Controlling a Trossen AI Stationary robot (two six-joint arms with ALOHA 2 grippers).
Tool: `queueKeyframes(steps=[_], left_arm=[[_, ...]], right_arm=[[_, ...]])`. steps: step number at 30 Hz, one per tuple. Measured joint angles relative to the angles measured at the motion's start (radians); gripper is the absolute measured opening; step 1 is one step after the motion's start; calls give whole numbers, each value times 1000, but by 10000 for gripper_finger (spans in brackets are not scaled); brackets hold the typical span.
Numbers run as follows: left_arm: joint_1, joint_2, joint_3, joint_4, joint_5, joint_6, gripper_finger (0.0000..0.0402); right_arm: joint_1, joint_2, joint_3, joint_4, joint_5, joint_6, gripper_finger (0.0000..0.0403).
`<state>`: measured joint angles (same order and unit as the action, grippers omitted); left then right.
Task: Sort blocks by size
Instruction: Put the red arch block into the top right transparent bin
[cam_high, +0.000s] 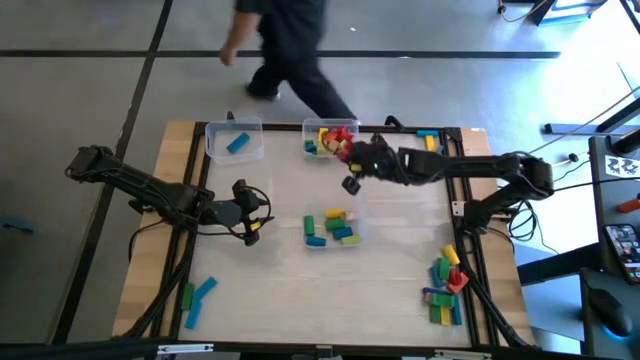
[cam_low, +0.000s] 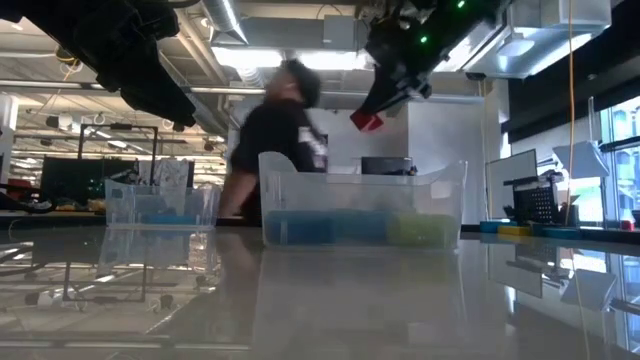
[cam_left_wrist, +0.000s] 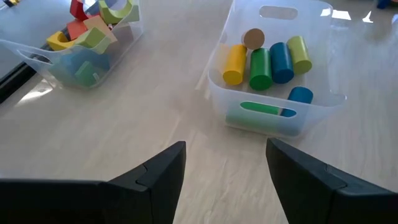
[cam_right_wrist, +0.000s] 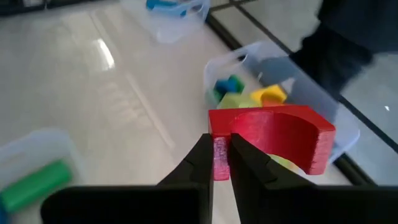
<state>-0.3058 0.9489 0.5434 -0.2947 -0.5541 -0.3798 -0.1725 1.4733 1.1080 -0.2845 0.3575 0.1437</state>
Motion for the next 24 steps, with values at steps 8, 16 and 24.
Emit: queueKeyframes(steps=[8, 16, 24], left_arm=[[0, 0, 0, 0, 0, 2, 218], [0, 0, 0, -1, 0, 2, 218], [1, 0, 0, 0, 0, 1, 218]], right_arm=[[-156, 95, 0, 176, -83, -48, 37], [-270, 201, 0, 300, -164, -65, 37], [-329, 285, 0, 438, -204, -73, 46]])
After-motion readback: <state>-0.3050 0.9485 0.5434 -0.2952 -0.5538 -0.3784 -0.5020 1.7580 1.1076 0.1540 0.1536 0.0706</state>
